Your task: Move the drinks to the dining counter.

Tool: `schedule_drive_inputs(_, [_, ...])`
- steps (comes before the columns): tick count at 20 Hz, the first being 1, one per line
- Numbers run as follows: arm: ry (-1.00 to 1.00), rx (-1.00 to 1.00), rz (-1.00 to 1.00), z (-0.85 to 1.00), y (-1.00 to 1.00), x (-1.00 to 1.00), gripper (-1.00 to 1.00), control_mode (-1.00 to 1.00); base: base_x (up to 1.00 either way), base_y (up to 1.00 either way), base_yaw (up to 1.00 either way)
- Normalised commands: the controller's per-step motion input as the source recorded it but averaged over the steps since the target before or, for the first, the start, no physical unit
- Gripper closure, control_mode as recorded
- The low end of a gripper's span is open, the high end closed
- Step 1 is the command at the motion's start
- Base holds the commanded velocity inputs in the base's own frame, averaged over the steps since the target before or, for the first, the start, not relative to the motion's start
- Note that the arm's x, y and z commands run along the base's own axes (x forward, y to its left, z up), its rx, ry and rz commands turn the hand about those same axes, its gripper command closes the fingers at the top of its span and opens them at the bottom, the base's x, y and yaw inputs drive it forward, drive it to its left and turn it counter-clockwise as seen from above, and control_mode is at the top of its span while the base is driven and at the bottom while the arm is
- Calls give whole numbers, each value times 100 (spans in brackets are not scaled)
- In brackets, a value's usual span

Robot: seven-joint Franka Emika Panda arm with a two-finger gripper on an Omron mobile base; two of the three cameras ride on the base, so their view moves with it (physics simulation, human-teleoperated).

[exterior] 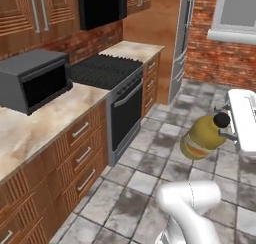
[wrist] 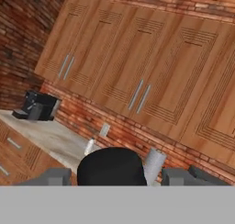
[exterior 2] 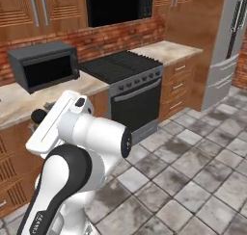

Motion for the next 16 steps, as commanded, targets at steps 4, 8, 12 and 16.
schedule_drive_inputs(4, [0,0,0,0,0,0,100,100,-20,-19,-38])
schedule_drive_inputs(8, [0,0,0,0,0,0,100,100,-19,-14,-37])
schedule_drive_inputs(12, [0,0,0,0,0,0,100,100,-19,-14,-37])
schedule_drive_inputs(16, [0,0,0,0,0,0,100,100,-24,-6,-34])
